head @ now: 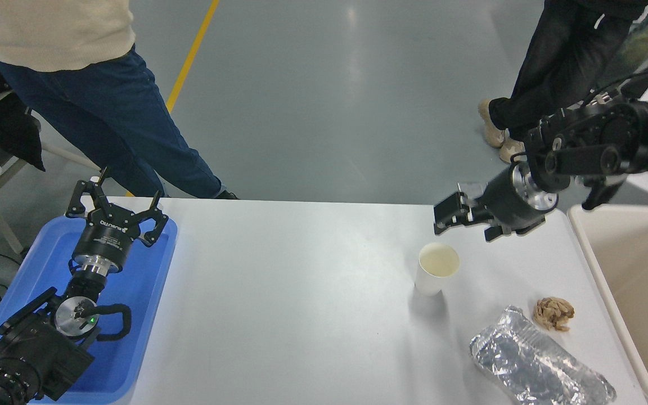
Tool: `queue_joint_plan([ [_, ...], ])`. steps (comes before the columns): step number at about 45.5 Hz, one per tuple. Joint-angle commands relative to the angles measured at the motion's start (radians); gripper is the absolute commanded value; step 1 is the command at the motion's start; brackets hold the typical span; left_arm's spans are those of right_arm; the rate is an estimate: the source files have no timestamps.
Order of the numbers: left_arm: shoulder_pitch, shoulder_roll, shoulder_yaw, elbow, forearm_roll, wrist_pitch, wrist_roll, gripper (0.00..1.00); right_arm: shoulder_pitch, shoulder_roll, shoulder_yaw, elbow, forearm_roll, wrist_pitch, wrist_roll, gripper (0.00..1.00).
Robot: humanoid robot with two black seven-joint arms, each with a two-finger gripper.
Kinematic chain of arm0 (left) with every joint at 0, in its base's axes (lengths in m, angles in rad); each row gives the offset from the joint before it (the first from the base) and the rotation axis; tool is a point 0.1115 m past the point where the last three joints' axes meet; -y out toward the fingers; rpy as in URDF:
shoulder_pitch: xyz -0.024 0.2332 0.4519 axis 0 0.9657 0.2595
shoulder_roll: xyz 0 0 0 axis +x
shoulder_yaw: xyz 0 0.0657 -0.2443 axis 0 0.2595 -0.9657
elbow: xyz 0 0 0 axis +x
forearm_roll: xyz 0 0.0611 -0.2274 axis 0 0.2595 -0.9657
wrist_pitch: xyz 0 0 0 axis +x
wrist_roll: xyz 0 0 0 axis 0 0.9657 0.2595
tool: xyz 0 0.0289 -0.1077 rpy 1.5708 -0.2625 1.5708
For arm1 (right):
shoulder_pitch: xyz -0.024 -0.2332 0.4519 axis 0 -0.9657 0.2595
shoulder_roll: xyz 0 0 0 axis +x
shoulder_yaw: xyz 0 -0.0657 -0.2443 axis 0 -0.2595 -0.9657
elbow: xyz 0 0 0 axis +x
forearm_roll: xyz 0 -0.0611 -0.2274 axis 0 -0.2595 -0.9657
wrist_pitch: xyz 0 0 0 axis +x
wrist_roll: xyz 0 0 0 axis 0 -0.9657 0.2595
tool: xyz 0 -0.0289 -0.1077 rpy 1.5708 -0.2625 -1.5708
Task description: Pick up paper cup place in dustbin
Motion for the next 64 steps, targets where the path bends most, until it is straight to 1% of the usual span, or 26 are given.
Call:
queue_joint_plan([
  [1, -0.001, 0.0, 0.0, 0.0, 0.0, 0.0, -0.001, 1.0, -0.119, 0.018, 0.001, -0.06, 0.026, -0.09, -0.002, 1.0],
  [5, 0.001, 0.0, 0.0, 0.0, 0.0, 0.0, -0.001, 1.0, -0.145, 0.018, 0.006, -0.062, 0.027, -0.133, -0.003, 1.0],
  [7, -0.001, 0.0, 0.0, 0.0, 0.0, 0.0, -0.001, 1.0, -0.162, 0.02, 0.013, -0.062, 0.026, -0.153, -0.003, 0.98],
  [29, 0.001, 0.0, 0.0, 0.0, 0.0, 0.0, -0.001, 1.0, -0.314, 0.026, 0.081, -0.143, 0.027, -0.323, -0.011, 0.97],
  [31, -0.001, 0.0, 0.0, 0.0, 0.0, 0.0, -0.001, 1.0, -0.33, 0.027, 0.087, -0.155, 0.027, -0.329, -0.02, 0.94],
  [35, 0.001, 0.0, 0.0, 0.0, 0.0, 0.0, -0.001, 1.0, -0.363, 0.032, 0.11, -0.175, 0.026, -0.332, -0.057, 0.89],
  [38, -0.001, 0.0, 0.0, 0.001, 0.0, 0.0, -0.001, 1.0, -0.382, 0.038, 0.125, -0.177, 0.023, -0.332, -0.08, 0.79],
  [40, -0.001, 0.0, 0.0, 0.0, 0.0, 0.0, -0.001, 1.0, -0.389, 0.043, 0.127, -0.177, 0.02, -0.334, -0.088, 0.71],
  [44, 0.001, 0.0, 0.0, 0.0, 0.0, 0.0, -0.001, 1.0, -0.394, 0.043, 0.127, -0.177, 0.013, -0.334, -0.091, 0.45],
  [45, -0.001, 0.0, 0.0, 0.0, 0.0, 0.0, -0.001, 1.0, -0.396, 0.043, 0.127, -0.177, 0.015, -0.332, -0.091, 0.4],
  [48, 0.001, 0.0, 0.0, 0.0, 0.0, 0.0, -0.001, 1.0, -0.394, 0.041, 0.127, -0.177, 0.024, -0.332, -0.092, 0.3],
  [53, 0.001, 0.0, 0.0, 0.0, 0.0, 0.0, -0.001, 1.0, -0.394, 0.035, 0.127, -0.172, 0.023, -0.326, -0.092, 0.0],
  [60, -0.001, 0.0, 0.0, 0.0, 0.0, 0.0, -0.001, 1.0, -0.385, 0.004, 0.125, -0.167, 0.026, -0.314, -0.094, 0.0],
  [64, -0.001, 0.0, 0.0, 0.0, 0.0, 0.0, -0.001, 1.0, -0.356, -0.023, 0.125, -0.144, 0.049, -0.297, -0.094, 0.0],
])
